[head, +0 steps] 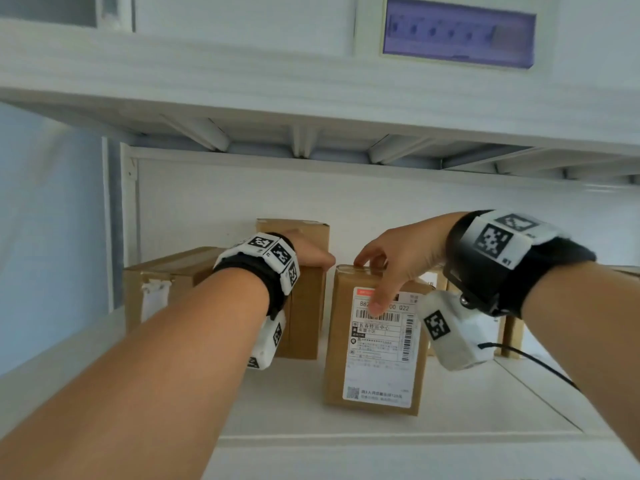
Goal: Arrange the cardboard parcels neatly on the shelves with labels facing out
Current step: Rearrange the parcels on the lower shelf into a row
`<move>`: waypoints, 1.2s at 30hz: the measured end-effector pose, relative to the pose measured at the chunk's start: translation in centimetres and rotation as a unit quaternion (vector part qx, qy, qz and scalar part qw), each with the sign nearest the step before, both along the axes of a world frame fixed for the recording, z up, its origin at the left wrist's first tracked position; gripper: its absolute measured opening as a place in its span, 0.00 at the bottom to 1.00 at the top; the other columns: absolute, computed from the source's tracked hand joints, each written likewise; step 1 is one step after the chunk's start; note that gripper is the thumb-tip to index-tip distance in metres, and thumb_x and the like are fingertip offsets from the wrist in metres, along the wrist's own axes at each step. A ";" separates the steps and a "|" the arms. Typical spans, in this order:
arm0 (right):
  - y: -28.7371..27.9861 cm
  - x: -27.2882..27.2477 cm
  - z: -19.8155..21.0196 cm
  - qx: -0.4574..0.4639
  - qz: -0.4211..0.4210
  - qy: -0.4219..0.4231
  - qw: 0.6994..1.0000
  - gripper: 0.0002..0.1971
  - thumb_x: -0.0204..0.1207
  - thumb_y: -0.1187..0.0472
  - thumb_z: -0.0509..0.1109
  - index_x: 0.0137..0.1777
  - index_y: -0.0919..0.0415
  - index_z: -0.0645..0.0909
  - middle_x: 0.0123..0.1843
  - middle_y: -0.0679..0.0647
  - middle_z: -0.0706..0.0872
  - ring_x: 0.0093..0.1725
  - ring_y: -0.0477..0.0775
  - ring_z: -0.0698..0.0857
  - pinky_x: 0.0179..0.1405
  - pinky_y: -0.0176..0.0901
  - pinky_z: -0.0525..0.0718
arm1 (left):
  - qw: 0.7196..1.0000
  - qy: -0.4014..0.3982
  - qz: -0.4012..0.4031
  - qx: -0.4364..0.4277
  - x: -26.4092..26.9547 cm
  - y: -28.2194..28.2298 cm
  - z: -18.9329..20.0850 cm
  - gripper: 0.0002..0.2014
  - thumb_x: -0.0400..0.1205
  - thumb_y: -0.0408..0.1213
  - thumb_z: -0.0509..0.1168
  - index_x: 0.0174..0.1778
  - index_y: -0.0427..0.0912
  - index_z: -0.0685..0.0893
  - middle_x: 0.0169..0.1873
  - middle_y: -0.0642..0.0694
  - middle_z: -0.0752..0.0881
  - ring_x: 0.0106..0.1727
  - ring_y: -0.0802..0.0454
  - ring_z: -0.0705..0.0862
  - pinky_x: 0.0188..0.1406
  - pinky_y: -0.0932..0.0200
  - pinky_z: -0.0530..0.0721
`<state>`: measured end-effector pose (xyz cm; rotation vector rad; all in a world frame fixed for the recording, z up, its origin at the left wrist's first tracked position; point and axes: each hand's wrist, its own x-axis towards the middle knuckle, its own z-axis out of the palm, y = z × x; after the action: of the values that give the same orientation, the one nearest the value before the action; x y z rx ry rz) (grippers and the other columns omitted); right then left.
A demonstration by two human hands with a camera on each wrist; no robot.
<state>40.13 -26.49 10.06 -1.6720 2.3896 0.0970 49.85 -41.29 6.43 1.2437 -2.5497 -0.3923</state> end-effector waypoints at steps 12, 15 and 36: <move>0.5 0.0 1.5 -0.020 -0.001 -0.018 1.000 0.46 0.62 0.50 0.83 0.79 0.54 0.65 0.59 0.50 0.89 0.58 0.55 0.88 0.68 0.55 0.81 | 0.983 -0.183 -0.007 0.016 3.8 0.2 1.2 0.48 0.69 0.36 0.76 0.84 0.50 0.59 0.80 0.40 0.64 0.77 0.38 0.68 0.74 0.45 0.73; 0.4 -0.1 1.5 -0.029 -0.006 -0.015 0.999 0.46 0.61 0.50 0.83 0.79 0.51 0.65 0.57 0.51 0.89 0.57 0.56 0.89 0.67 0.56 0.81 | 0.979 -0.204 -0.008 0.011 4.1 0.6 1.1 0.49 0.71 0.43 0.75 0.85 0.53 0.54 0.83 0.42 0.59 0.80 0.41 0.63 0.77 0.50 0.69; -1.3 -0.4 3.9 -0.381 0.048 -0.026 0.923 0.45 0.66 0.49 0.80 0.81 0.54 0.63 0.74 0.49 0.77 0.58 0.47 0.79 0.58 0.39 0.77 | 0.970 -0.237 0.047 -0.013 6.7 1.0 1.0 0.42 0.70 0.54 0.74 0.78 0.43 0.67 0.69 0.41 0.76 0.65 0.44 0.79 0.65 0.50 0.82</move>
<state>39.73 -27.82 14.00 -2.0355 2.4538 -0.9653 56.50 -40.30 7.40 1.6003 -2.8490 -0.0390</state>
